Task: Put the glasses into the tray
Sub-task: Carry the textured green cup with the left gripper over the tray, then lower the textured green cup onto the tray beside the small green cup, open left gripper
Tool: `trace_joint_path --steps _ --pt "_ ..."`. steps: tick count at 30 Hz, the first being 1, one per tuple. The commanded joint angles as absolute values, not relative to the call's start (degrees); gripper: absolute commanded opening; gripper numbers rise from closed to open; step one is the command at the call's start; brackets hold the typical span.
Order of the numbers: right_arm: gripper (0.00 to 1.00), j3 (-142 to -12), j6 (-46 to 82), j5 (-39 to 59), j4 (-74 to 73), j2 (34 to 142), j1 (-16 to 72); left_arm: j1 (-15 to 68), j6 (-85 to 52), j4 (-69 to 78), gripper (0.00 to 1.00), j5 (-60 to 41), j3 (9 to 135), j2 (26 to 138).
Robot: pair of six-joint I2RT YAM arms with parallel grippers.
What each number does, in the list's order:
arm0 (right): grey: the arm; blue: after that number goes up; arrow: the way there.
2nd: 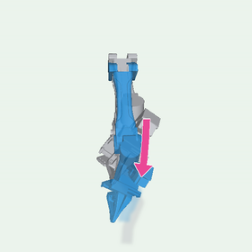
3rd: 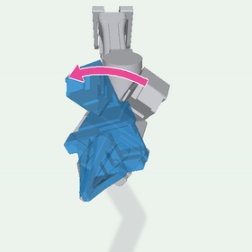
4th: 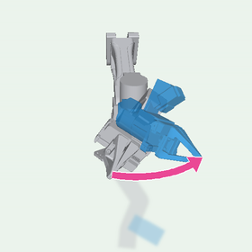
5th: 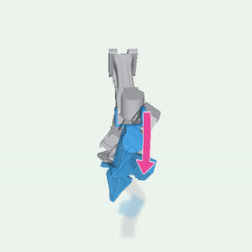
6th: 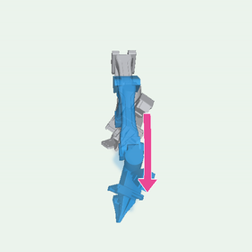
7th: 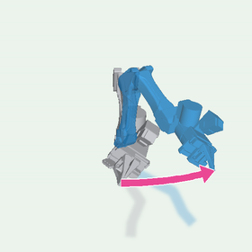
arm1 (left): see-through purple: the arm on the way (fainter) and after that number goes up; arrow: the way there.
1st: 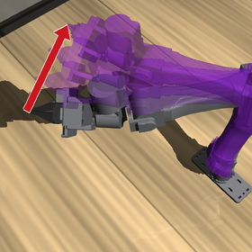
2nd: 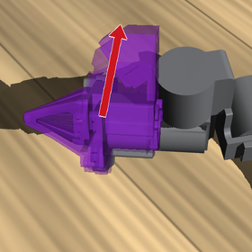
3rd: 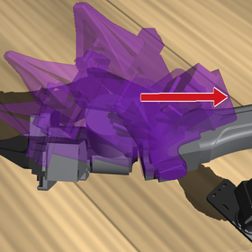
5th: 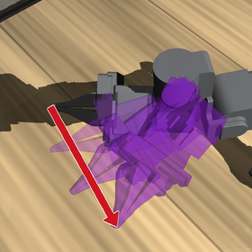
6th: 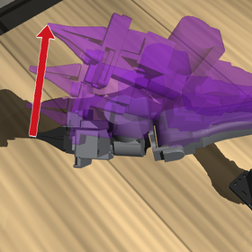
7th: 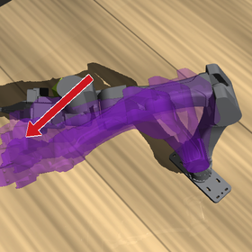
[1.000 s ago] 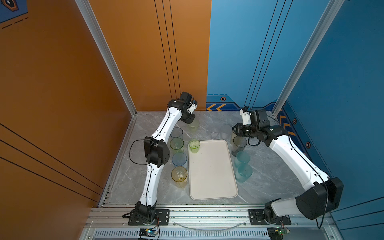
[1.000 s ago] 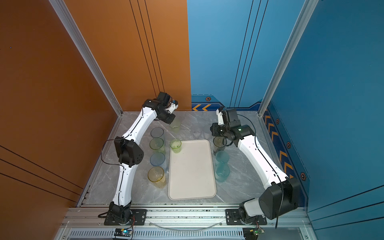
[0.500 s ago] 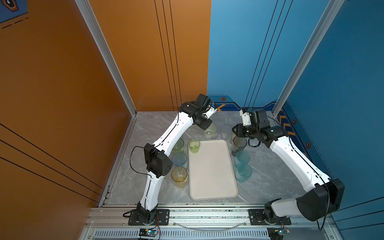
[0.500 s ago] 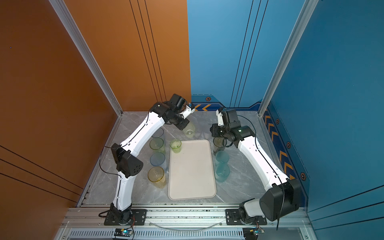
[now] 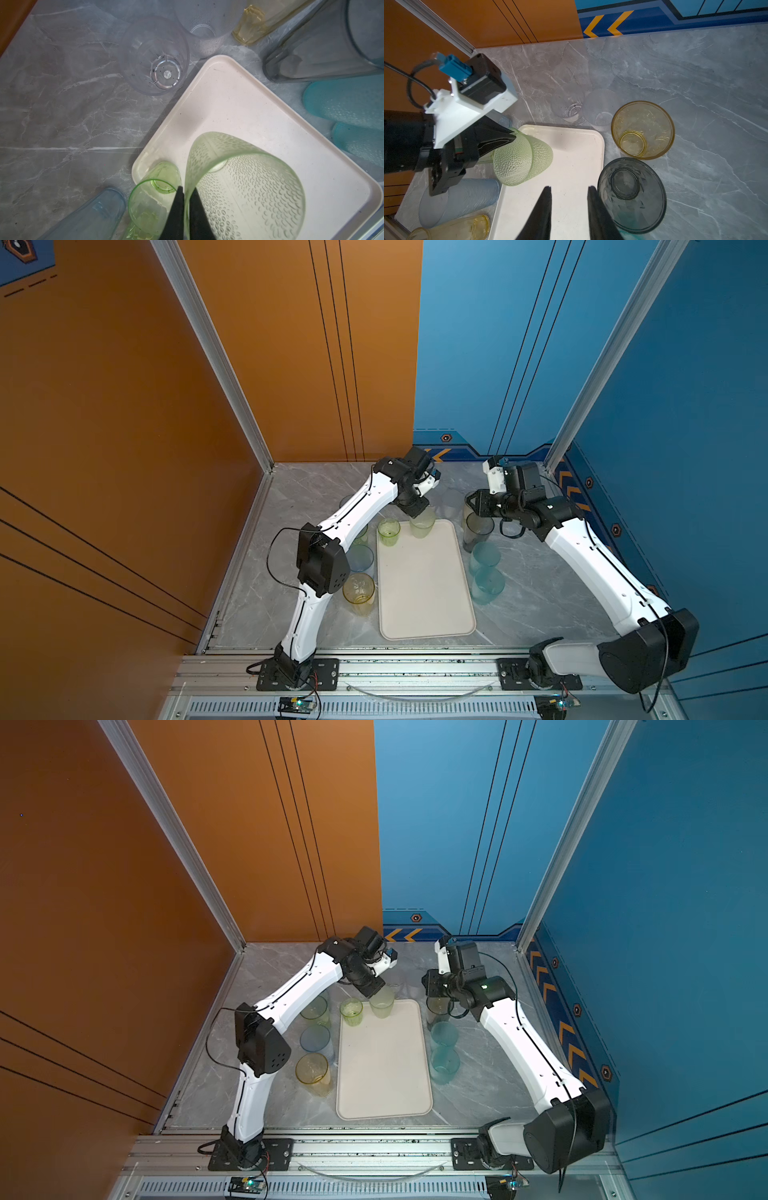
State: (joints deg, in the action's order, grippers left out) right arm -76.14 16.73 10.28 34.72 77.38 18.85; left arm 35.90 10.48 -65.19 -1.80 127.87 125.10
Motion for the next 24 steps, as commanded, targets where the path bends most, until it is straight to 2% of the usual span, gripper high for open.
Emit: trace_joint_path --steps 1,11,24 --pt "0.28 -75.52 16.79 9.06 35.71 76.11 18.63 34.92 9.49 -65.65 0.08 -2.99 127.08 127.16" --pt "0.29 -76.02 16.7 9.32 35.95 76.87 18.46 33.57 9.84 -65.58 0.08 -0.45 127.79 129.28" --pt "0.28 -76.34 16.7 9.4 35.87 77.78 18.56 32.71 9.7 -65.56 0.09 -2.26 127.71 130.99"
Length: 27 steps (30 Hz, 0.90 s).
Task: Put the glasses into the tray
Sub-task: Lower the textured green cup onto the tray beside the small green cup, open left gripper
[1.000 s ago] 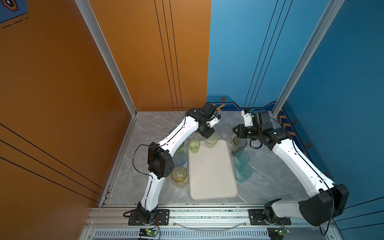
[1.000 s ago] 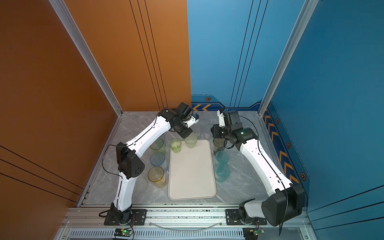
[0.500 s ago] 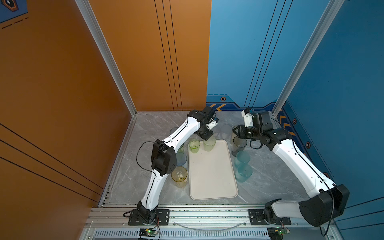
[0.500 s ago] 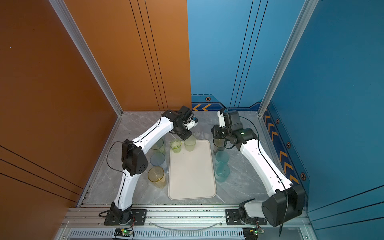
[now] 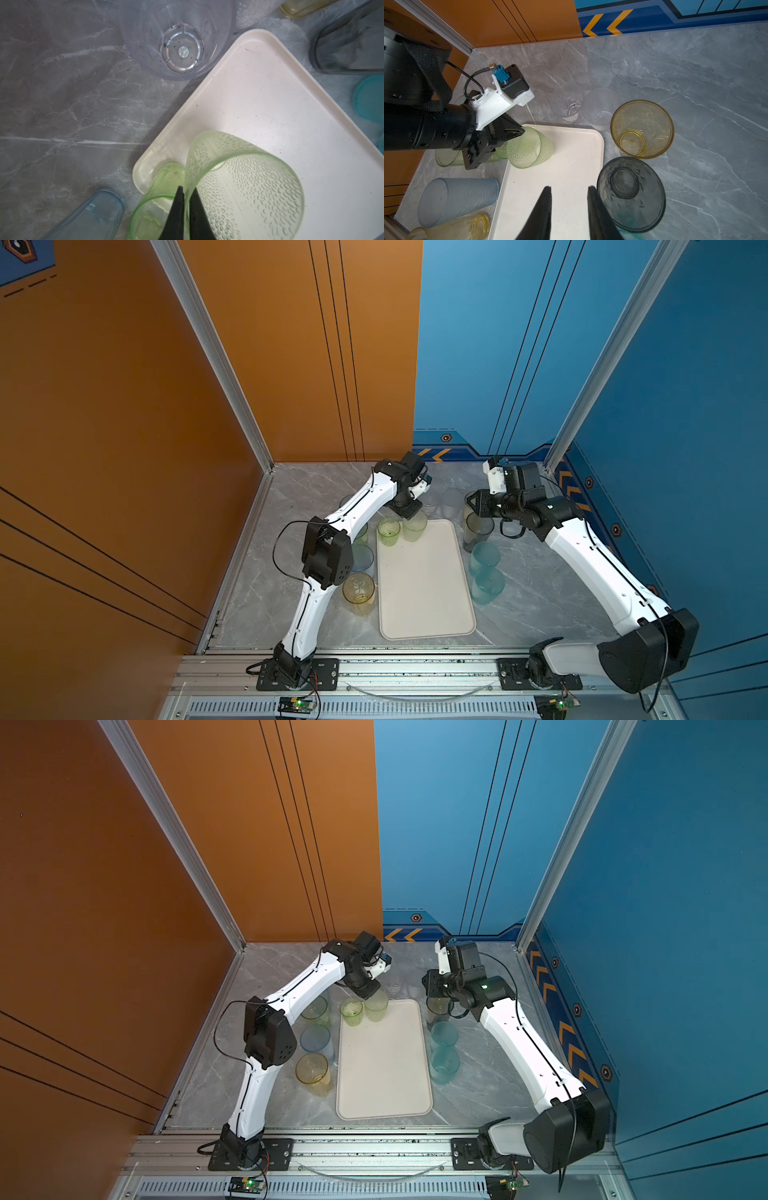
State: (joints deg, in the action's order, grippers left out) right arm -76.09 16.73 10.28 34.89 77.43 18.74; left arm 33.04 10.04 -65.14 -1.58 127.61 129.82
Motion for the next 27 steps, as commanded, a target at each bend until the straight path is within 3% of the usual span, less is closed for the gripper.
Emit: trace_joint_path --steps 1,27 --pt "0.28 -76.3 16.7 9.43 35.94 77.87 18.57 32.65 9.67 -65.6 0.1 -2.44 127.71 131.08" --pt "0.29 -76.19 16.7 9.15 35.86 77.61 18.55 31.37 9.05 -65.57 0.13 -6.24 125.9 131.85"
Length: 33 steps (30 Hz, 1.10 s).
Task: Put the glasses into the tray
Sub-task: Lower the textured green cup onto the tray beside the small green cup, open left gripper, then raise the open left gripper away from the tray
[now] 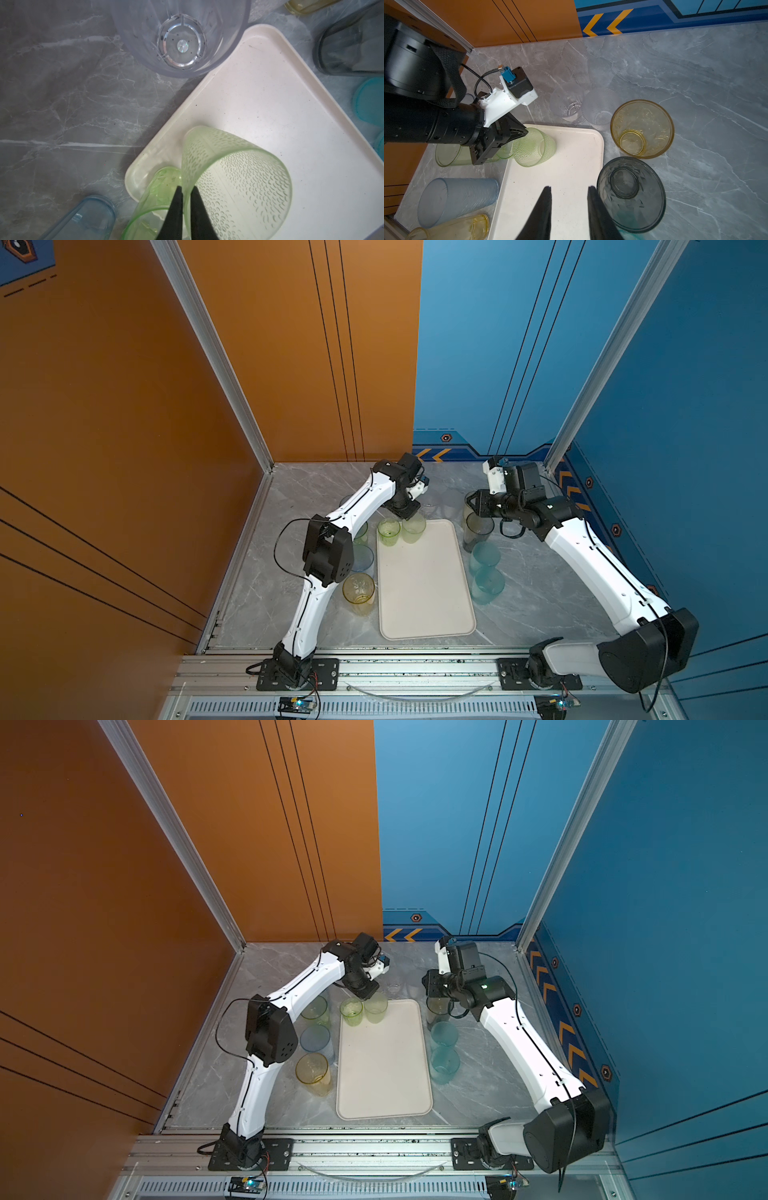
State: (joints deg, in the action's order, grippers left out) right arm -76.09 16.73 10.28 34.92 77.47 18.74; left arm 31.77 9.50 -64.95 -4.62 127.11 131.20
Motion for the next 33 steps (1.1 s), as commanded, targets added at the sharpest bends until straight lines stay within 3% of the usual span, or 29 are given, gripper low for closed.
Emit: trace_joint_path --steps 1,18,33 --pt "0.29 -76.16 16.7 9.14 35.81 77.69 18.62 31.46 9.05 -65.58 0.15 -6.24 125.61 131.51" --pt "0.29 -75.8 16.87 9.27 35.6 77.7 18.9 31.38 8.35 -65.58 0.25 -4.32 127.82 130.34" --pt "0.29 -75.35 16.61 9.16 35.58 77.7 18.72 31.44 6.69 -65.41 0.21 -3.28 134.81 127.92"
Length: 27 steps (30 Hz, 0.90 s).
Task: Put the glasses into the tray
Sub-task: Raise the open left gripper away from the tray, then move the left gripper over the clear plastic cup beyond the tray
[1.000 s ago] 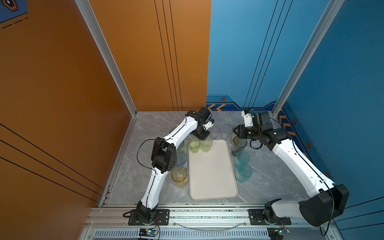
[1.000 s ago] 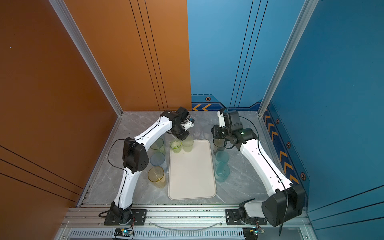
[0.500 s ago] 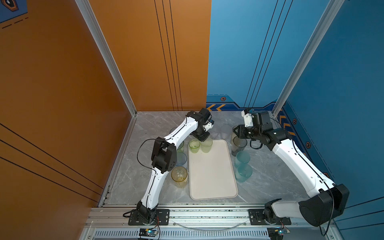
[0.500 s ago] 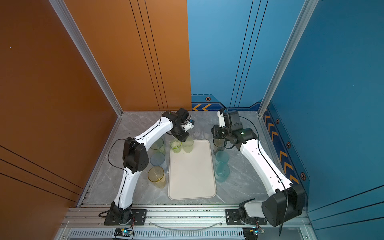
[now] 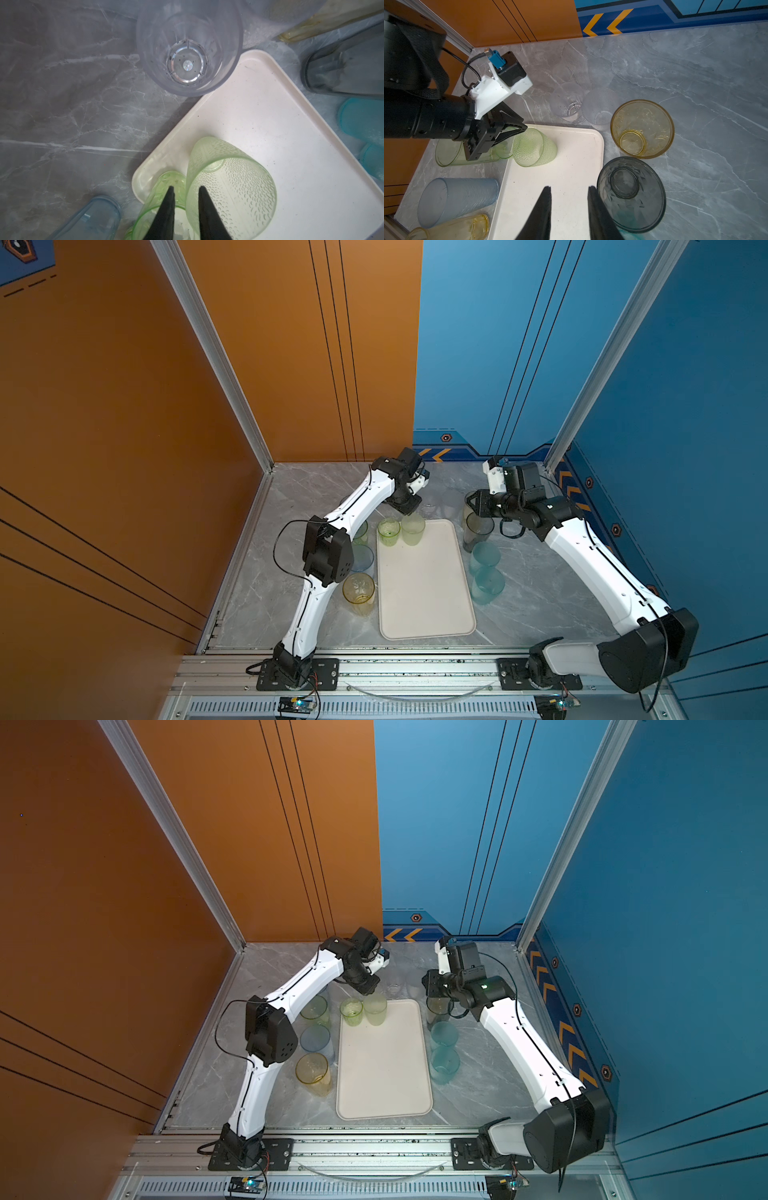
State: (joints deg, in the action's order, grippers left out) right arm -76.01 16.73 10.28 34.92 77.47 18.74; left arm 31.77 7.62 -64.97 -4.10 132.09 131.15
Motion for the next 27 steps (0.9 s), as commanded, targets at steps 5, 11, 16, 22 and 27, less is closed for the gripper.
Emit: trace_joint_path --steps 5,11,16,22,27 --pt "0.29 -75.33 16.44 9.07 35.68 77.7 18.55 31.91 5.39 -63.75 0.21 -1.42 138.14 128.7" --pt "0.29 -75.37 16.1 9.14 36.03 77.09 17.8 31.9 4.32 -63.47 0.23 1.16 143.97 132.34" --pt "0.29 -76.31 15.21 9.1 37.47 76.48 16.55 31.9 3.82 -63.48 0.23 1.43 147.39 135.27" --pt "0.29 -76.82 14.33 9.31 38.47 75.34 14.87 31.82 3.04 -63.19 0.27 0.32 150.79 139.04" --pt "0.29 -76.57 13.8 9.51 39.0 75.01 13.6 31.73 2.34 -62.21 0.28 -0.5 152.2 141.62"
